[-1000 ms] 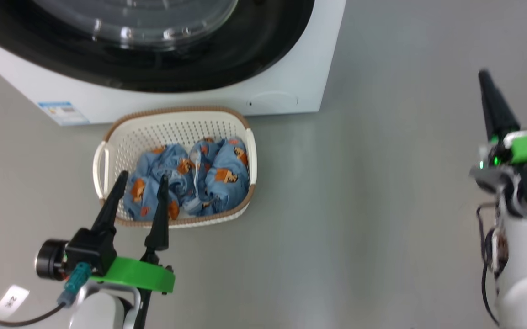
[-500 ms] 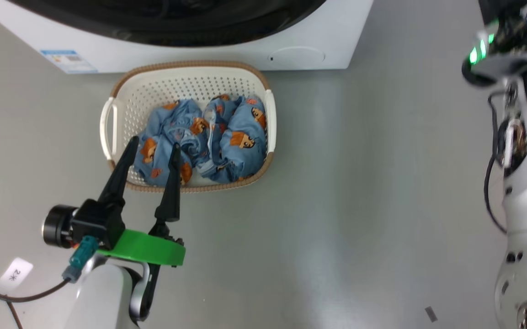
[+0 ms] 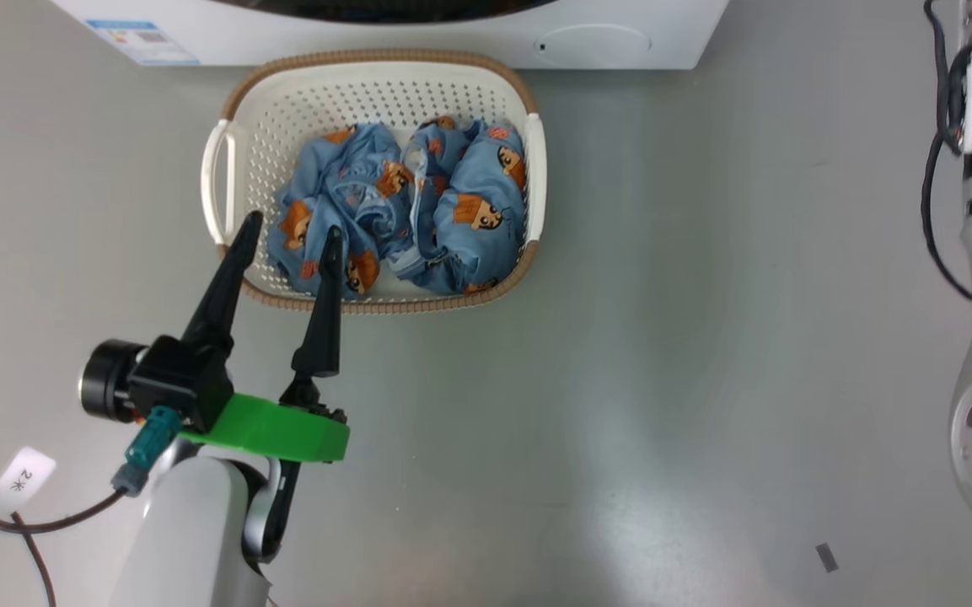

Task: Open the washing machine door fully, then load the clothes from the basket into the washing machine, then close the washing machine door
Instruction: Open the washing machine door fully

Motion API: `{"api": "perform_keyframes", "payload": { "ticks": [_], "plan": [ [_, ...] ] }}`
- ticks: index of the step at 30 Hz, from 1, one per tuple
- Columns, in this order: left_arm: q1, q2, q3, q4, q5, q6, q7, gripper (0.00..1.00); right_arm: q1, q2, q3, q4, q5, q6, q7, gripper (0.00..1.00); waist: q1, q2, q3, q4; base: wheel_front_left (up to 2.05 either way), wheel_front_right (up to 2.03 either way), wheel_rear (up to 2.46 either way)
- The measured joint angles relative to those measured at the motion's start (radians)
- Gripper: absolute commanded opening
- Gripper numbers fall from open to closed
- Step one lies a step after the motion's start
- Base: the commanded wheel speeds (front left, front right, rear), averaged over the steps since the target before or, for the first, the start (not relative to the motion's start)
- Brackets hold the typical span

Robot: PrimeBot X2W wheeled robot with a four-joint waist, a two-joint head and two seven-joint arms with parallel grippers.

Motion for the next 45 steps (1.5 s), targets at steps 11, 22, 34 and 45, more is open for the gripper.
{"api": "perform_keyframes", "payload": {
  "ticks": [11, 22, 34, 45],
  "plan": [
    [-0.023, -0.001, -0.021, -0.006, -0.023, 0.018, 0.0, 1.0, -0.14, 0.0, 0.035, 0.11, -0.058, 0.0, 0.016, 0.0, -0.0001, 0.0, 0.046, 0.031, 0.0, 0.0, 0.0],
    [-0.043, -0.002, -0.033, -0.011, -0.033, 0.035, 0.0, 1.0, -0.189, -0.012, 0.059, 0.167, -0.077, 0.0, 0.056, 0.0, 0.0, -0.0001, 0.064, 0.049, 0.0, 0.0, 0.0],
    [-0.044, -0.002, -0.037, -0.01, -0.052, 0.044, 0.0, 1.0, -0.172, -0.03, 0.068, 0.146, -0.083, 0.0, 0.154, 0.0, 0.0, 0.0, 0.056, 0.05, 0.0, 0.0, 0.0],
    [-0.043, -0.002, -0.047, 0.0, -0.06, 0.053, 0.0, 1.0, -0.028, -0.017, 0.063, 0.033, -0.057, 0.0, 0.247, 0.0, 0.0, 0.0, 0.023, 0.046, 0.0, 0.0, 0.0]
  ]
}}
